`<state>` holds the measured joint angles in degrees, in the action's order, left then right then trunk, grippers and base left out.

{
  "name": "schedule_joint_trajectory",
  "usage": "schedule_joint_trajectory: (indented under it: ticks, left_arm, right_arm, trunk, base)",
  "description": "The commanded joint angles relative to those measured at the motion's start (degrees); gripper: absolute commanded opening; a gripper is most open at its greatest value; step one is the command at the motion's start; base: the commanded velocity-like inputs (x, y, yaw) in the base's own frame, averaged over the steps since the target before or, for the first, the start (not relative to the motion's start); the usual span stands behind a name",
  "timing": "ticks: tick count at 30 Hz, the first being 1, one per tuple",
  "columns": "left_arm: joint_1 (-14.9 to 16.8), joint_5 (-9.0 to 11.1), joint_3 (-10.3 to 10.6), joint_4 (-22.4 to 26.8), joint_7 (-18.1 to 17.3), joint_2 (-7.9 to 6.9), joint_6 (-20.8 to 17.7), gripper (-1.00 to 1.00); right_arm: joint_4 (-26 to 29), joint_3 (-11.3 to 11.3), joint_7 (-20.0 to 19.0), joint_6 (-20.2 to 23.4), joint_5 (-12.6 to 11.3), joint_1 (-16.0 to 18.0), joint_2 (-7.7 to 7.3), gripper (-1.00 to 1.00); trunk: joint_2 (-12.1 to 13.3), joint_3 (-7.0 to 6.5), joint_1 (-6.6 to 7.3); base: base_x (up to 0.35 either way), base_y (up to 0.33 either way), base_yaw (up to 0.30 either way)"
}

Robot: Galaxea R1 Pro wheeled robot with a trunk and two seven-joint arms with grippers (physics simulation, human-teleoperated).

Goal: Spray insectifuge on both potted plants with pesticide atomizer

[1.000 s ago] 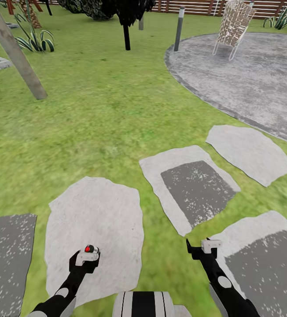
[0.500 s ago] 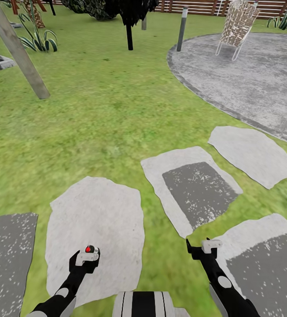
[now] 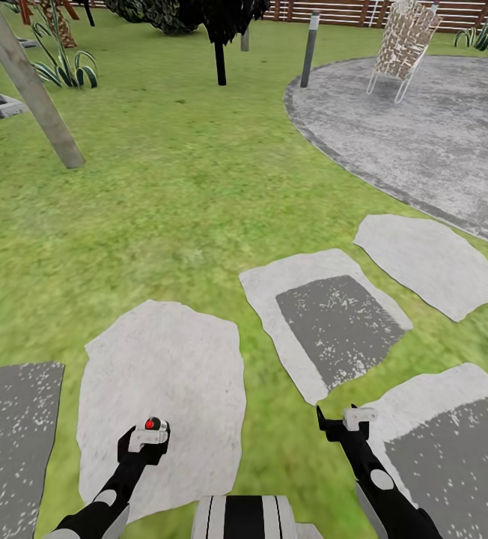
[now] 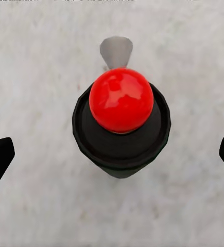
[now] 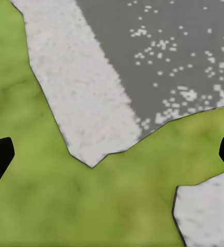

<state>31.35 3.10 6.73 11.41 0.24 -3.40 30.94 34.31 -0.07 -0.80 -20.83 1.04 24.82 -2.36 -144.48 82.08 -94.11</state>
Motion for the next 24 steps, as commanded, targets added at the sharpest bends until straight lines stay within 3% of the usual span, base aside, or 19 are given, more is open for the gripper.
schedule_joint_trajectory:
  ticks: [1,24]
  left_arm:
    - [0.03,0.33,0.39,-0.03,0.03,-0.03,0.18,1.00]
    - [0.03,0.33,0.39,0.01,0.03,0.01,0.18,1.00]
  right_arm:
    - [-0.04,-0.01,-0.08,-0.17,0.10,0.03,-0.01,1.00]
    - [-0.04,-0.01,-0.08,-0.17,0.10,0.02,-0.01,1.00]
  trunk:
    - [-0.01,0.03,0.01]
    - [-0.01,0.03,0.01]
  base:
    - [0.000,0.000,0.000]
    - [0.027,-0.016,0.010]
